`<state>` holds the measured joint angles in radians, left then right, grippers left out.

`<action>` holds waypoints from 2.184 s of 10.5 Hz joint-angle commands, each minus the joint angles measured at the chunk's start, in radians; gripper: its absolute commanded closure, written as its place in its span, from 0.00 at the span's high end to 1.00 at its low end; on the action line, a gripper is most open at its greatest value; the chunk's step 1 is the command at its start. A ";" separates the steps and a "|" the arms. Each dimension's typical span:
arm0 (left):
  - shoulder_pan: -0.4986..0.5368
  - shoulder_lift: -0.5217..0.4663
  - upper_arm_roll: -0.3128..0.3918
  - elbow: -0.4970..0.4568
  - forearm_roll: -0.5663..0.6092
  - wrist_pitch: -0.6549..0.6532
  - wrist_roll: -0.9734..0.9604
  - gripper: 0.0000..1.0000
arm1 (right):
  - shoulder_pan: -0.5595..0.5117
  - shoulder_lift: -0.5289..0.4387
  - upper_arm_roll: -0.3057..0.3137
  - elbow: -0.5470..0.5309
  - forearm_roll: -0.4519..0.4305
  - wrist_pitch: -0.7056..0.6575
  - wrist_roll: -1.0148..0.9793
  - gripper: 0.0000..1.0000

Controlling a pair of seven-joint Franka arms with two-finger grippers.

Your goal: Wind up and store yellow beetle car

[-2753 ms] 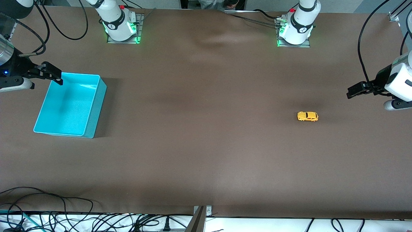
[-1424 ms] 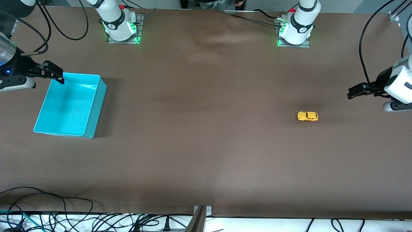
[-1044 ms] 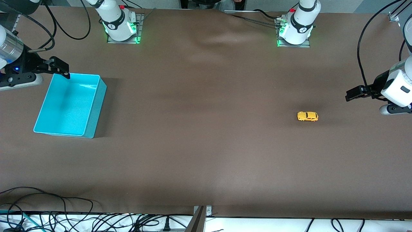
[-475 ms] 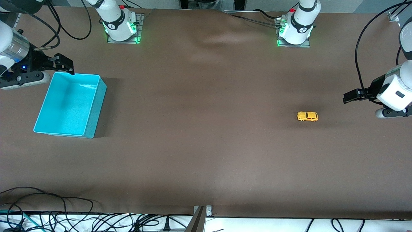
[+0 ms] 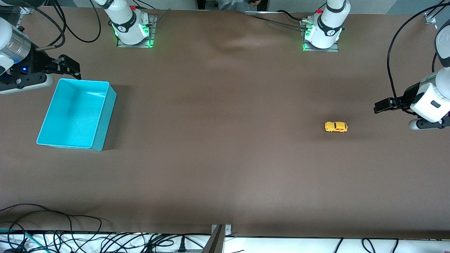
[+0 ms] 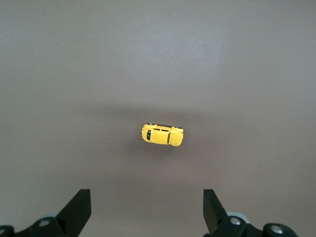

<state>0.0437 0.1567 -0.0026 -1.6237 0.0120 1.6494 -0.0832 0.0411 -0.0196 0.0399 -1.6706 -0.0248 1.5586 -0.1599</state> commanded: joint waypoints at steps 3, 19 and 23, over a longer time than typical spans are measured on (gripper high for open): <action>0.002 0.018 0.003 0.022 -0.018 -0.003 0.028 1.00 | -0.003 0.000 0.000 0.003 0.011 -0.003 0.008 1.00; 0.048 0.049 0.006 -0.010 -0.086 -0.002 0.010 1.00 | -0.006 -0.033 -0.048 -0.008 0.092 0.054 0.019 1.00; 0.065 0.070 0.006 -0.056 -0.078 0.065 -0.081 1.00 | -0.006 -0.031 -0.048 -0.043 0.091 0.081 0.016 1.00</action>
<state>0.1087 0.2345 0.0038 -1.6412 -0.0443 1.6752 -0.1238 0.0378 -0.0379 -0.0057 -1.6836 0.0473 1.6122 -0.1525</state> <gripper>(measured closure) 0.000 0.000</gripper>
